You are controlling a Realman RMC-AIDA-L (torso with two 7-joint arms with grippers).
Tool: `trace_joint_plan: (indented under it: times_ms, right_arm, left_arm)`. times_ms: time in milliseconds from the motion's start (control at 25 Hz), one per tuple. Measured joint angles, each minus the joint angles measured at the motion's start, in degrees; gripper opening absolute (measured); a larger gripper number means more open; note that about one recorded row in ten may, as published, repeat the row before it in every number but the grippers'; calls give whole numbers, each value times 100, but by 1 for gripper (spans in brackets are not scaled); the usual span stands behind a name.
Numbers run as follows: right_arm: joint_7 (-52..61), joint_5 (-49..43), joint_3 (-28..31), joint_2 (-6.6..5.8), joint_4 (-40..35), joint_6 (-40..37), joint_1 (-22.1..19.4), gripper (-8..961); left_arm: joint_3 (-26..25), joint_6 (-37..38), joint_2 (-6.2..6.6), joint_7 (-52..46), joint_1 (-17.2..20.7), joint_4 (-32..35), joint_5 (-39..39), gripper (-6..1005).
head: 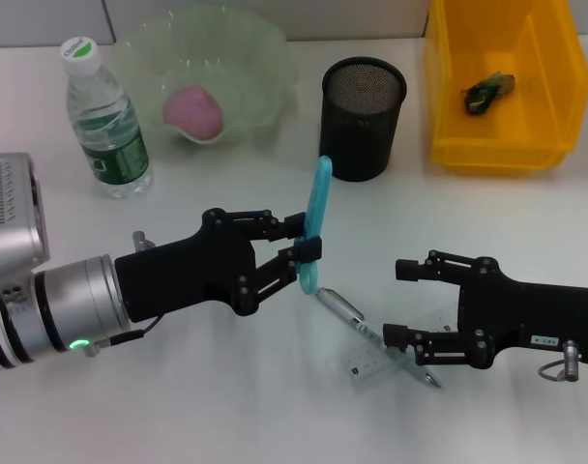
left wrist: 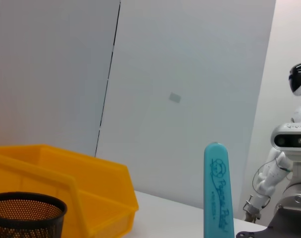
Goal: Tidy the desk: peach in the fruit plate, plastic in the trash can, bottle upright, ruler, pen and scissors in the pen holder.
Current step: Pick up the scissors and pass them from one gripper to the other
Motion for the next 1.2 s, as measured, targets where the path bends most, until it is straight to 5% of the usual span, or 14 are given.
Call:
trace_joint_plan:
  times_ms: [760, 1200]
  right_arm:
    - [-132, 5, 9, 0, 43, -4, -3, 817]
    - [-387, 13, 19, 0, 65, -31, -53, 815]
  left_arm:
    - [1, 203, -7, -260, 19, -392, -432, 265]
    - [-103, 137, -7, -1327, -118, -929, -1214, 264]
